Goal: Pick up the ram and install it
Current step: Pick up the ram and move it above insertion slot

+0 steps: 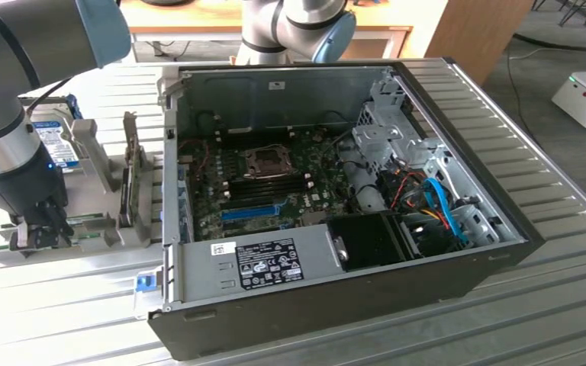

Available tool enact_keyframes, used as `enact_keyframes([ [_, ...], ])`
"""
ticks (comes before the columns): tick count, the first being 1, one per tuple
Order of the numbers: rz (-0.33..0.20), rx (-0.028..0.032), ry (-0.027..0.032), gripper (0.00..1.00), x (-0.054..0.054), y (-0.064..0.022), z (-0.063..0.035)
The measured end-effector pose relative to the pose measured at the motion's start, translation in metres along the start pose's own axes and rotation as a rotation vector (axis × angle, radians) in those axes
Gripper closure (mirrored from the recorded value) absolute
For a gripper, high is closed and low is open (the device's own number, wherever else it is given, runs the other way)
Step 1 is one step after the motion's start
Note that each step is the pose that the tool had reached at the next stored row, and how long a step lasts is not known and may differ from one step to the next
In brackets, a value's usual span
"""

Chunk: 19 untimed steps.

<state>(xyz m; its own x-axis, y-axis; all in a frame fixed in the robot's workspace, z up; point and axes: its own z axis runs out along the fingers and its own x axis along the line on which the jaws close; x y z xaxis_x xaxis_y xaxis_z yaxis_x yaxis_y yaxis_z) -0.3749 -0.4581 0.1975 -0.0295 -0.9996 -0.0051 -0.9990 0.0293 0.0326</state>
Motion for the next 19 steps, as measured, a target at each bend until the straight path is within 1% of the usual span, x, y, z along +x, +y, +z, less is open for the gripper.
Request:
enact_keyframes([
  [9, 0.000, 0.0000, 0.0000, 0.76, 0.0000, 0.0000, 0.0000],
  [10, 0.000, 0.0000, 0.0000, 0.78, 0.0000, 0.0000, 0.0000],
  [11, 0.000, 0.0000, 0.0000, 0.84, 0.0000, 0.0000, 0.0000],
  [12, 0.000, -0.0001, 0.0000, 0.84, 0.0000, 0.0000, 0.0000],
  [13, 0.000, 0.0000, 0.0000, 0.88, 0.0000, 0.0000, 0.0000],
  [19, 0.000, 0.0000, 0.0000, 0.88, 0.0000, 0.0000, 0.0000],
])
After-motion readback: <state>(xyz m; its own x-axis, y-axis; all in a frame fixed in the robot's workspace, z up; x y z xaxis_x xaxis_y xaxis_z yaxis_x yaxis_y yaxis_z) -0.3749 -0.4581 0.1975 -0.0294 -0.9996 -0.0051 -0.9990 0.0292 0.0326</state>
